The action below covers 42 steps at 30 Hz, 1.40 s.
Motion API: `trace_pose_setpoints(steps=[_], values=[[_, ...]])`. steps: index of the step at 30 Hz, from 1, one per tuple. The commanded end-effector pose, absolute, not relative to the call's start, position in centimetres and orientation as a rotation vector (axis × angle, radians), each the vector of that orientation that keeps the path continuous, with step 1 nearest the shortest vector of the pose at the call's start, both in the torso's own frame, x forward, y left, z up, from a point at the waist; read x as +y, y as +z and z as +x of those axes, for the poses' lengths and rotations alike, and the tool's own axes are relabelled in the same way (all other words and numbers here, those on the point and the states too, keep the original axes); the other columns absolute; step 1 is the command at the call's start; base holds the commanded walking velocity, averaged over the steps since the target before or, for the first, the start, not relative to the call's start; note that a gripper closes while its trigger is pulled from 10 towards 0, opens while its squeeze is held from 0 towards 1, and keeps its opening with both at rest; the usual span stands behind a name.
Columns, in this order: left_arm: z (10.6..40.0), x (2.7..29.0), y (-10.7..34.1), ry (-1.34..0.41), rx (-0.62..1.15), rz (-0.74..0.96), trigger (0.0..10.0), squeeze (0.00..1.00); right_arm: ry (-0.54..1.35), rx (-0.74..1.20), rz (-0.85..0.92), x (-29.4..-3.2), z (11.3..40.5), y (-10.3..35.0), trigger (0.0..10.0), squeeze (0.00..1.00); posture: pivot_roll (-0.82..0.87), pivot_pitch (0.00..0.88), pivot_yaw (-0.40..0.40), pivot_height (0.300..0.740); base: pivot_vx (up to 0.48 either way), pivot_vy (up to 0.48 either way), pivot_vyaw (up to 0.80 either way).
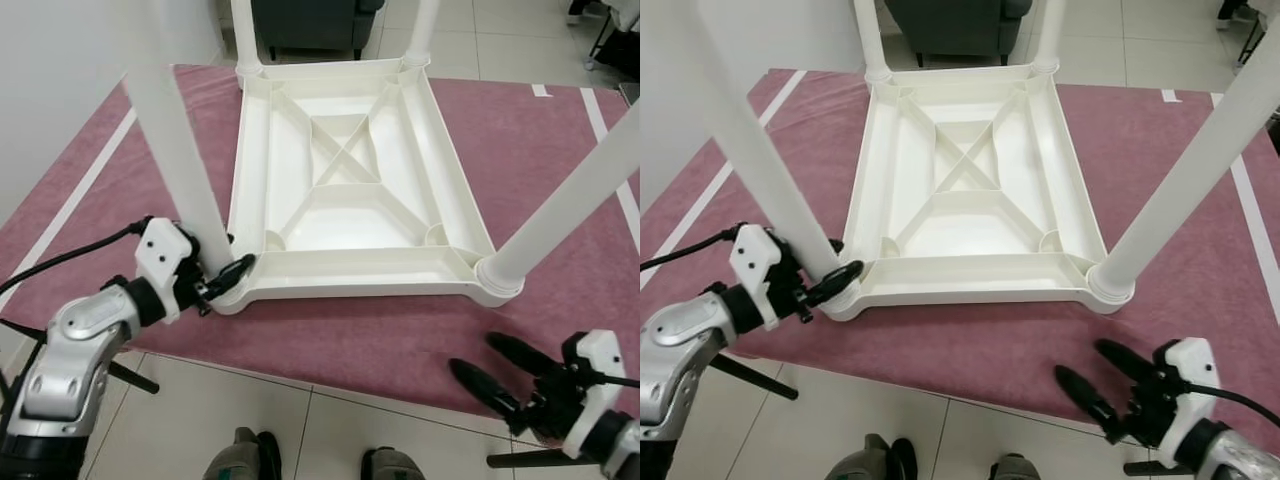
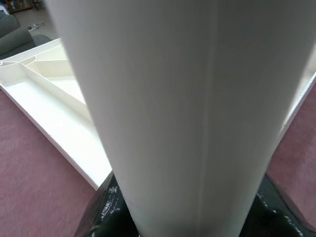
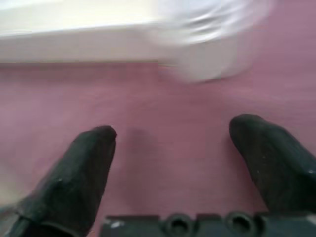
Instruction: Building children table
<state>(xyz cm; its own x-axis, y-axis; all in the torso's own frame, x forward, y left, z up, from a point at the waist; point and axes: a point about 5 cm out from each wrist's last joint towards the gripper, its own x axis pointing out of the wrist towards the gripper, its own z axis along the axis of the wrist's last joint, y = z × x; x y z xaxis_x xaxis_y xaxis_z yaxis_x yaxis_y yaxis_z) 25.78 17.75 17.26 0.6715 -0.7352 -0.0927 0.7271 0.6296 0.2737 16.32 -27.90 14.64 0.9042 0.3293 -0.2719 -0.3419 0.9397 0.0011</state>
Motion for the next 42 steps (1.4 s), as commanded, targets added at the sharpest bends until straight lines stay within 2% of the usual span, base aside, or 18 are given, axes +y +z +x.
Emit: trace_pose_setpoints(steps=[1, 2, 3, 4, 5, 6, 8, 9, 13, 14, 18, 19, 27, 37, 38, 40, 41, 42], values=[[25.5, 20.0, 15.1, -0.817, 0.15, 0.428, 0.0, 0.0, 0.257, 0.235, -0.053, -29.1, 16.6, 15.0, 10.0, 0.0, -0.11, 0.146, 0.136, 0.74, 0.0, 0.0, 0.0], [25.5, 20.0, 15.1, -0.817, 0.15, 0.428, 0.0, 0.0, 0.257, 0.235, -0.053, -29.1, 16.6, 15.0, 10.0, 0.0, -0.11, 0.146, 0.136, 0.74, 0.0, 0.0, 0.0], [26.2, 20.5, 15.1, -0.754, 0.137, 0.443, 2.5, 0.0, 0.239, 0.178, -0.019, -29.1, 17.2, 15.9, 10.0, 0.0, -0.1, 0.146, 0.133, 0.74, 0.0, 0.0, 0.0], [26.9, 20.8, 15.0, -0.702, 0.13, 0.468, 10.0, 0.0, 0.25, 0.13, 0.017, -28.8, 17.7, 16.7, 10.0, 0.0, -0.1, 0.145, 0.132, 0.74, 0.0, 0.0, 0.0], [26.9, 20.8, 15.0, -0.702, 0.13, 0.468, 10.0, 0.0, 0.25, 0.13, 0.017, -28.8, 17.7, 16.7, 10.0, 0.0, -0.1, 0.145, 0.132, 0.74, 0.0, 0.0, 0.0], [27.5, 21.0, 14.8, -0.651, 0.126, 0.492, 10.0, 0.2, 0.306, 0.08, 0.057, -28.0, 18.0, 17.8, 10.0, 1.0, -0.09, 0.145, 0.129, 0.74, 0.0, 0.0, 0.0], [27.5, 21.0, 14.8, -0.651, 0.126, 0.492, 10.0, 0.2, 0.306, 0.08, 0.057, -28.0, 18.0, 17.8, 10.0, 1.0, -0.09, 0.145, 0.129, 0.74, 0.0, 0.0, 0.0], [27.7, 21.1, 14.7, -0.638, 0.128, 0.497, 10.0, 1.0, 0.359, 0.072, 0.073, -27.4, 17.9, 18.1, 10.0, 1.0, -0.09, 0.146, 0.128, 0.74, 0.0, 0.0, 0.0], [27.9, 21.2, 14.7, -0.61, 0.123, 0.499, 10.0, 1.0, 0.452, 0.075, 0.057, -26.4, 17.4, 18.6, 10.0, 1.0, -0.1, 0.148, 0.126, 0.74, 0.0, 0.0, 0.0], [28.0, 21.2, 14.7, -0.613, 0.125, 0.505, 10.0, 0.66, 0.467, 0.075, 0.041, -26.4, 17.5, 18.7, 10.0, 0.0, -0.1, 0.149, 0.126, 0.74, 0.0, 0.0, 0.0], [28.0, 21.2, 14.7, -0.618, 0.127, 0.509, 10.0, 0.66, 0.47, 0.074, 0.029, -26.4, 17.5, 18.8, 10.0, 0.0, -0.1, 0.149, 0.126, 0.74, 0.0, 0.0, 0.0], [28.1, 21.1, 14.7, -0.616, 0.117, 0.506, 10.0, 0.0, 0.456, 0.053, 0.035, -26.4, 18.1, 19.0, 10.0, 0.0, -0.1, 0.151, 0.131, 0.74, 0.0, 0.0, 0.0], [28.4, 19.5, 15.5, -0.583, 0.033, 0.418, 10.0, 0.0, 0.363, -0.027, 0.049, -25.2, 21.0, 19.1, 10.0, 0.0, -0.09, 0.147, 0.131, 0.74, 0.0, 0.0, 0.0], [27.4, 16.5, 16.0, -0.55, -0.042, 0.214, 10.0, 0.0, 0.241, -0.011, 0.057, -24.1, 22.4, 16.7, 10.0, 0.0, -0.08, 0.145, 0.131, 0.74, 0.0, 0.0, 0.0], [27.5, 16.2, 15.9, -0.496, -0.053, 0.197, 10.0, 0.0, 0.191, -0.012, 0.06, -24.1, 22.7, 16.2, 7.3, 0.0, -0.08, 0.145, 0.133, 0.74, 0.0, 0.0, 0.0], [27.6, 16.2, 15.8, -0.469, -0.055, 0.19, 10.0, 0.0, 0.177, -0.012, 0.06, -24.0, 22.8, 16.1, 7.3, 0.0, -0.08, 0.145, 0.134, 0.74, 0.0, 0.0, 0.0], [27.9, 16.3, 15.7, -0.417, -0.056, 0.191, 10.0, 0.0, 0.148, -0.015, 0.063, -24.0, 22.9, 15.9, 6.5, 0.0, -0.08, 0.144, 0.136, 0.74, 0.0, 0.0, 0.0], [28.1, 16.4, 15.6, -0.368, -0.057, 0.182, 10.0, 0.0, 0.128, -0.021, 0.068, -23.9, 23.1, 15.8, 6.7, 0.0, -0.09, 0.143, 0.137, 0.74, 0.0, 0.0, 0.0]])
